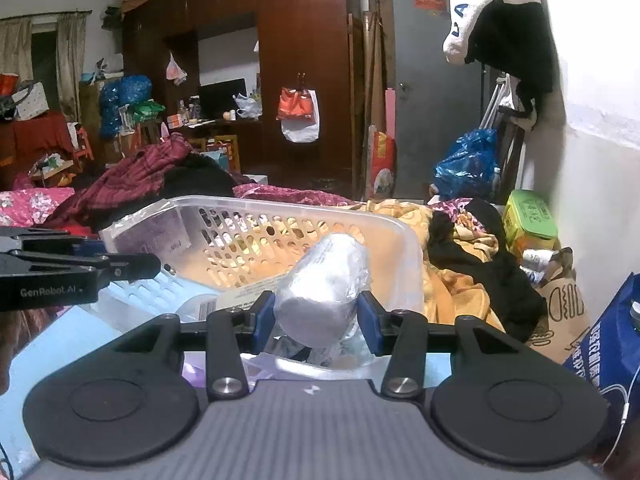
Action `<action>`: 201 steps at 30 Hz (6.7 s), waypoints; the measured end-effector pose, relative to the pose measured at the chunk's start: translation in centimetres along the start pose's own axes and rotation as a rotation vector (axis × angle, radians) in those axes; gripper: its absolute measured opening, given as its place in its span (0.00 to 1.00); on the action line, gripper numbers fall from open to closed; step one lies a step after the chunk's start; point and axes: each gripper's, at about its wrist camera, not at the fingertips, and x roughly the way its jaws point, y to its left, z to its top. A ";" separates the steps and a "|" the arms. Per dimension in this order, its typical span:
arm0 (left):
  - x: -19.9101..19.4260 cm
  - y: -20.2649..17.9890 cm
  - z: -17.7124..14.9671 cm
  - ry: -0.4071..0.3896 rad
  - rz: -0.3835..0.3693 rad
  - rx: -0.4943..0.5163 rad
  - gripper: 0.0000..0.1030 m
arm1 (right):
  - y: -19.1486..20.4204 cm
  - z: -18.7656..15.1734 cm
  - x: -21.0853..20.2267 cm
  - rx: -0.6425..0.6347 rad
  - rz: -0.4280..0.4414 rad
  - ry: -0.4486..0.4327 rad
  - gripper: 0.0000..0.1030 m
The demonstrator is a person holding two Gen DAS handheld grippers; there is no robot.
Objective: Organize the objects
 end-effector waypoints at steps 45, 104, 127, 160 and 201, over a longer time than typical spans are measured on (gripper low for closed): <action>-4.8 -5.3 -12.0 0.058 -0.172 0.035 0.80 | 2.4 -13.4 -3.9 0.053 0.168 0.020 0.84; 2.6 -0.4 2.2 0.062 -0.002 -0.010 0.58 | 0.3 0.6 1.3 0.018 0.003 -0.070 0.45; -3.4 -0.6 0.3 -0.101 -0.028 0.076 0.85 | 1.1 0.2 -2.0 0.002 -0.019 -0.226 0.97; -11.3 -0.3 -20.1 -0.065 -0.090 0.121 0.81 | 5.0 -19.3 -10.6 -0.069 0.181 -0.130 0.51; -10.8 -0.5 -0.9 -0.383 -0.027 0.127 0.24 | 2.8 -2.7 -10.2 -0.188 0.110 -0.368 0.19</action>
